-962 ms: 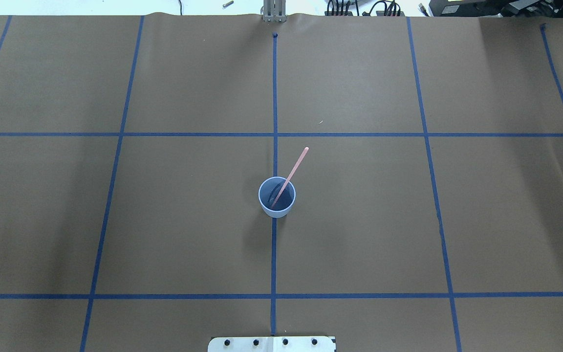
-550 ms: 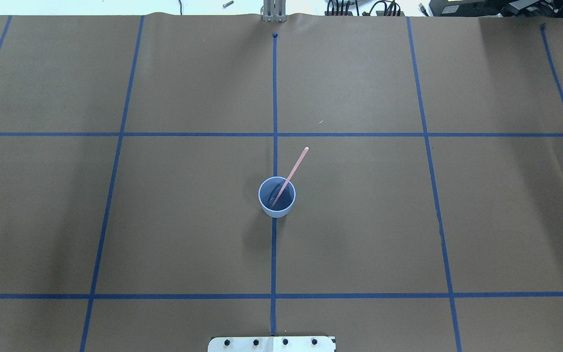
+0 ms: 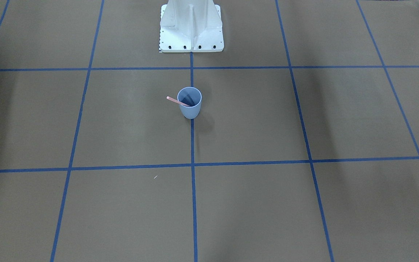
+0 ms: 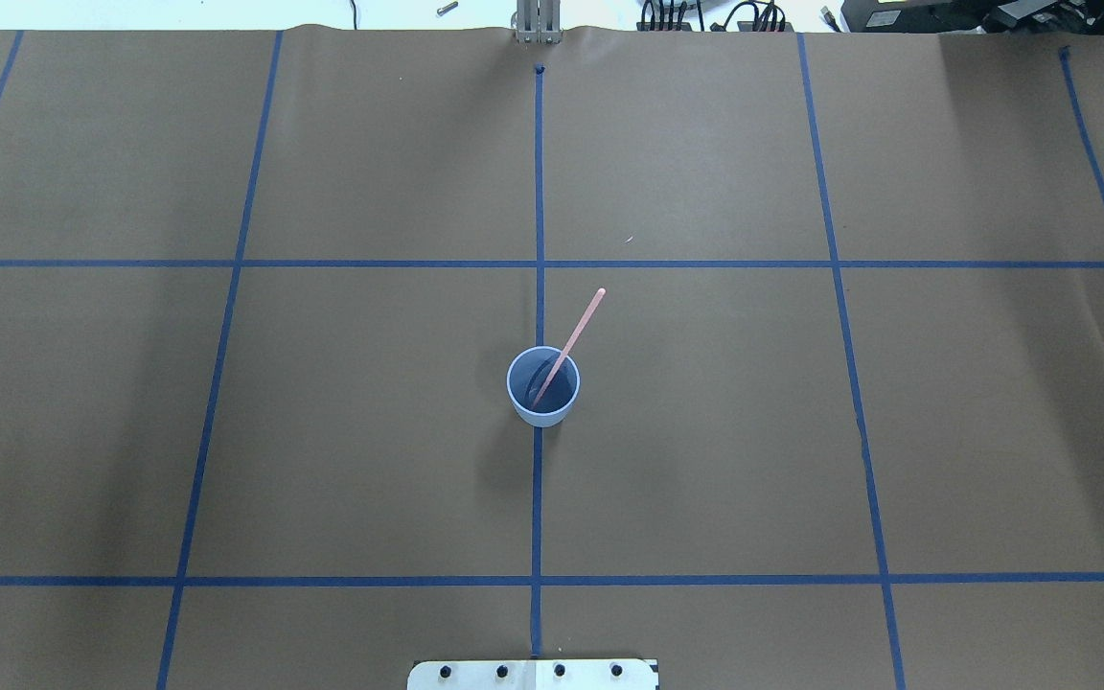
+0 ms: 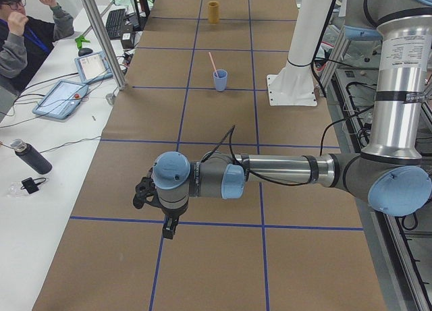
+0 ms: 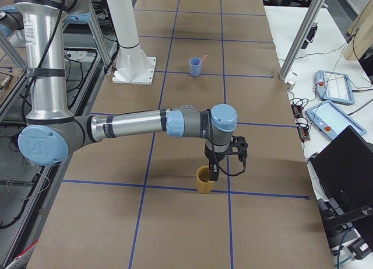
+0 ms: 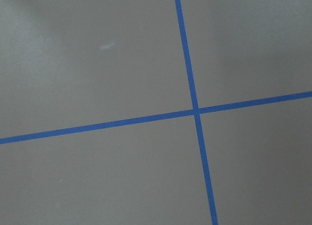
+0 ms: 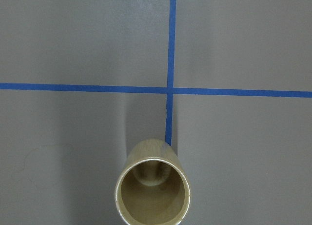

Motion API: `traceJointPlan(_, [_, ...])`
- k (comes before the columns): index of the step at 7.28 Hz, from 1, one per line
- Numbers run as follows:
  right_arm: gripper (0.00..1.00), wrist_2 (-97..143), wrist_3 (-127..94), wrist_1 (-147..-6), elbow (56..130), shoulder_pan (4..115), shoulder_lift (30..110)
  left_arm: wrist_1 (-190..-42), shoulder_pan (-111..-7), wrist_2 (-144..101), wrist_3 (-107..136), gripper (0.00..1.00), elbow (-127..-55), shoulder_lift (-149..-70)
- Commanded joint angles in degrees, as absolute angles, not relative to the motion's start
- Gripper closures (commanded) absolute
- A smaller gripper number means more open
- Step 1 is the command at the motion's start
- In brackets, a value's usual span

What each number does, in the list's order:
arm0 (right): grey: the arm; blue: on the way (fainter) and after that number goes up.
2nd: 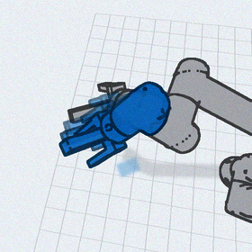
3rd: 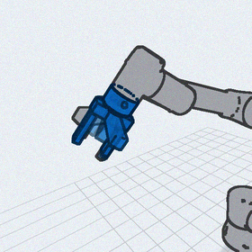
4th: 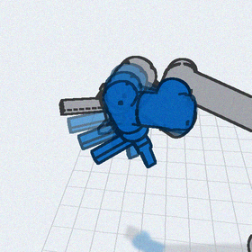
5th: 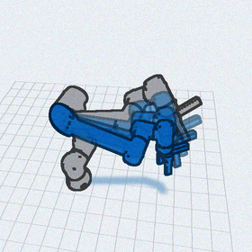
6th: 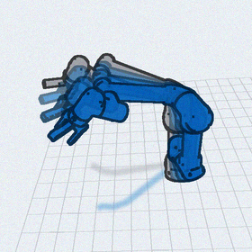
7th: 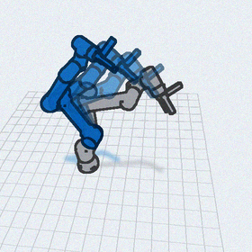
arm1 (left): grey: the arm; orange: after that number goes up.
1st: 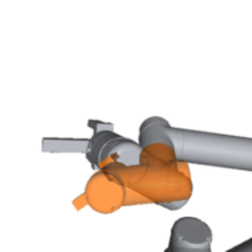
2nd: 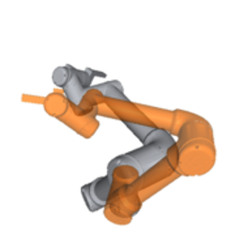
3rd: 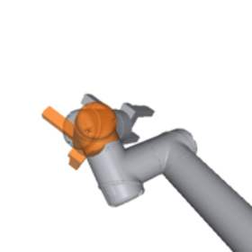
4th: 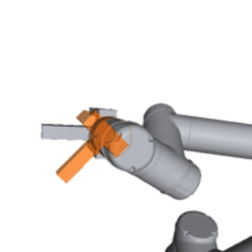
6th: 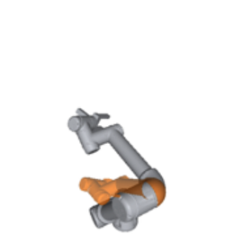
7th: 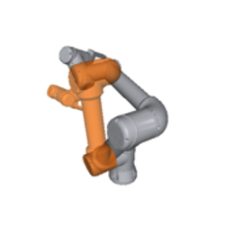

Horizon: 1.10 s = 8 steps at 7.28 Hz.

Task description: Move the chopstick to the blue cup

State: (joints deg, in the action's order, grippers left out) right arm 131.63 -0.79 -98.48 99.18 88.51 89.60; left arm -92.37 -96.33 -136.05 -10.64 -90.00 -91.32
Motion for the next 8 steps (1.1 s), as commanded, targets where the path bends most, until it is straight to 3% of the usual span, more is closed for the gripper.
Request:
traceJointPlan(1, [0.0,131.66,-0.88,-98.09,98.79,88.51,89.74,-92.98,-96.33,-136.05,-10.55,0.02,-90.0,-91.32])
traceJointPlan(8, [0.0,131.66,-0.88,-98.09,98.61,88.51,89.74,-93.16,-96.42,-136.05,-10.55,0.02,-90.0,-90.7])
